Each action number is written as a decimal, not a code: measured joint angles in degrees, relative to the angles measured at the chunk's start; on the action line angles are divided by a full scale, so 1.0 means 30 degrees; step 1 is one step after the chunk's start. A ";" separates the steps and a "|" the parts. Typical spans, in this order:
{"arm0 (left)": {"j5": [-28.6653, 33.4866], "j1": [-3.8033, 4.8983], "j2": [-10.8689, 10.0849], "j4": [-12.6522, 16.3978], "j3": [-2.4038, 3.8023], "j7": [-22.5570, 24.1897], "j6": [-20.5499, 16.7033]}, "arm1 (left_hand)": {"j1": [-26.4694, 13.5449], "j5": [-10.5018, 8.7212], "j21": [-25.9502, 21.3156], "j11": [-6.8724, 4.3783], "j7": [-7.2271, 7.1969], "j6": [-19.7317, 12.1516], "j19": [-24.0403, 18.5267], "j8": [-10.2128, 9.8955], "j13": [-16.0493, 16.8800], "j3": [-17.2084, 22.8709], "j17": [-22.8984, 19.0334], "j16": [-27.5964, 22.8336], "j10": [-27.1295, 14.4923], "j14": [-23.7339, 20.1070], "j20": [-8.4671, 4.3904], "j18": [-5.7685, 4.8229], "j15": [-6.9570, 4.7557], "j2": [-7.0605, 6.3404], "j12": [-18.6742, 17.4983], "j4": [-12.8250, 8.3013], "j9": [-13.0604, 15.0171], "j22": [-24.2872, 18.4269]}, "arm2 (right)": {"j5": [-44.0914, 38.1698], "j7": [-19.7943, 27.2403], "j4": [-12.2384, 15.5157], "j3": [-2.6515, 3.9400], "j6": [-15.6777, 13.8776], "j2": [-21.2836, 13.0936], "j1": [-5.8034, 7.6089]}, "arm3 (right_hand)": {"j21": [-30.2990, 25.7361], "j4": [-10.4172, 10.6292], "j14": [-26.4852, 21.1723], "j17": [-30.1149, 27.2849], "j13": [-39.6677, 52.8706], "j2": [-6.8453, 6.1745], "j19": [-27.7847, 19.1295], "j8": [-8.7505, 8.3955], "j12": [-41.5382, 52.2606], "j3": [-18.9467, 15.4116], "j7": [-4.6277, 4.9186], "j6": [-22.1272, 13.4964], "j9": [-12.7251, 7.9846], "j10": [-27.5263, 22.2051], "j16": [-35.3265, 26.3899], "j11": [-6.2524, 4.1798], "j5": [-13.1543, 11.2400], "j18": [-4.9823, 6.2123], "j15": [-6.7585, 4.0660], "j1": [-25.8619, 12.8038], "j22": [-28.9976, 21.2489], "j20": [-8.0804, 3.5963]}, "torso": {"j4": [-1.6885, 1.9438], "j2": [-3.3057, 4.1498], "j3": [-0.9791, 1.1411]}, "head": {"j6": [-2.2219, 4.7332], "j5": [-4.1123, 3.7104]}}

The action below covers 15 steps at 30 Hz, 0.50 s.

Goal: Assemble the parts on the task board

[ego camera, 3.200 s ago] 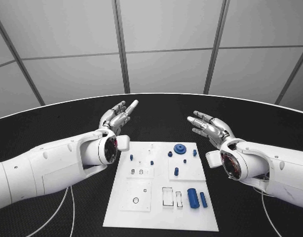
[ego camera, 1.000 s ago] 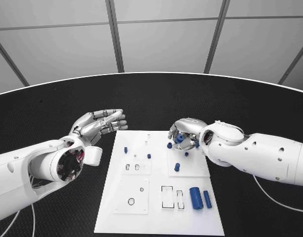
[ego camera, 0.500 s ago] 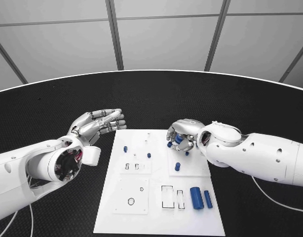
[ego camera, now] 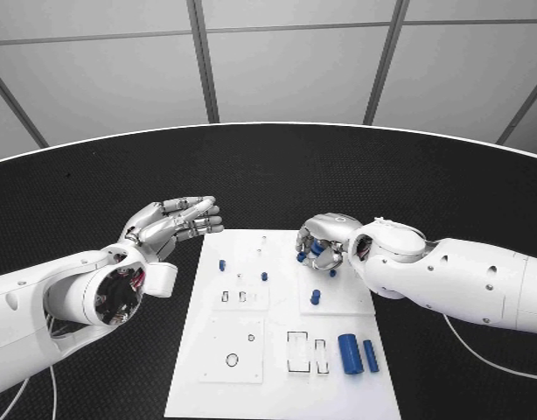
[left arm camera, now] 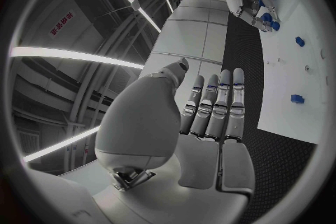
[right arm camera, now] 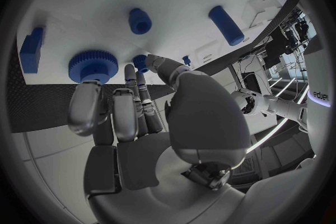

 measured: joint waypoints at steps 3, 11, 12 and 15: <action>0.0008 0.0006 -0.0006 0.0000 0.0000 -0.0014 0.0011 | -0.0057 0.0000 0.0001 0.0071 0.0000 0.0000 -0.0070 0.0000 0.0000 0.0000 0.0000 0.0001 -0.0071 -0.0030 0.0068 0.0000 -0.0030 -0.0057 -0.0075 0.0000 -0.0001 0.0019 | -0.0001 -0.0065 -0.0018 0.0000 0.0044 0.0004 0.0003 | 0.0080 -0.0001 -0.0001 -0.0001 0.0017 0.0001 0.0000 0.0073 0.0000 0.0001 -0.0071 0.0071 0.0031 0.0036 0.0000 -0.0035 0.0000 0.0000 0.0000 0.0000 0.0031 0.0000 | 0.0013 0.0042 0.0016 | 0.0022 0.0002; 0.0080 0.0021 -0.0011 0.0008 0.0000 -0.0047 0.0046 | -0.0077 0.0000 0.0001 0.0069 0.0000 -0.0001 -0.0068 0.0000 0.0000 0.0000 -0.0001 -0.0076 -0.0069 -0.0099 0.0066 -0.0002 0.0040 -0.0077 -0.0076 0.0000 -0.0017 0.0021 | -0.0003 -0.0101 -0.0054 0.0001 -0.0062 0.0080 0.0013 | 0.0356 0.0168 -0.0002 -0.0004 0.0189 0.0001 0.0102 0.0387 0.0278 0.0096 -0.0264 0.0359 0.0237 0.0473 0.0127 -0.0124 0.0000 0.0002 0.0001 0.0000 0.0391 -0.0103 | 0.0037 0.0130 0.0037 | 0.0049 0.0002; 0.0083 0.0023 -0.0011 0.0009 0.0000 -0.0053 0.0051 | -0.0077 0.0000 0.0001 0.0069 0.0000 -0.0001 -0.0068 0.0000 -0.0001 0.0000 -0.0001 -0.0076 -0.0069 -0.0099 0.0066 -0.0001 0.0039 -0.0077 -0.0076 0.0000 -0.0017 0.0021 | -0.0003 -0.0093 -0.0053 0.0001 -0.0112 0.0085 0.0014 | 0.0356 0.0176 -0.0002 0.0008 0.0223 0.0010 0.0102 0.0443 0.0278 0.0088 -0.0276 0.0428 0.0296 0.0511 0.0138 -0.0165 0.0000 0.0003 0.0001 0.0009 0.0452 -0.0103 | 0.0038 0.0139 0.0040 | 0.0051 0.0002; 0.0089 0.0027 -0.0020 0.0011 0.0000 -0.0075 0.0066 | -0.0077 0.0000 0.0001 0.0069 -0.0001 -0.0001 -0.0068 0.0000 -0.0001 0.0000 -0.0001 -0.0075 -0.0069 -0.0099 0.0066 -0.0001 0.0040 -0.0077 -0.0076 0.0000 -0.0016 0.0021 | -0.0003 -0.0074 -0.0029 0.0001 -0.0285 0.0085 0.0015 | 0.0746 0.0271 0.0085 0.0035 0.0375 0.0162 0.0189 0.0682 0.0539 0.0099 -0.0383 0.0803 0.0473 0.0901 0.0240 -0.0267 0.0000 -0.0155 -0.0083 0.0162 0.0939 -0.0190 | 0.0044 0.0163 0.0042 | 0.0051 0.0002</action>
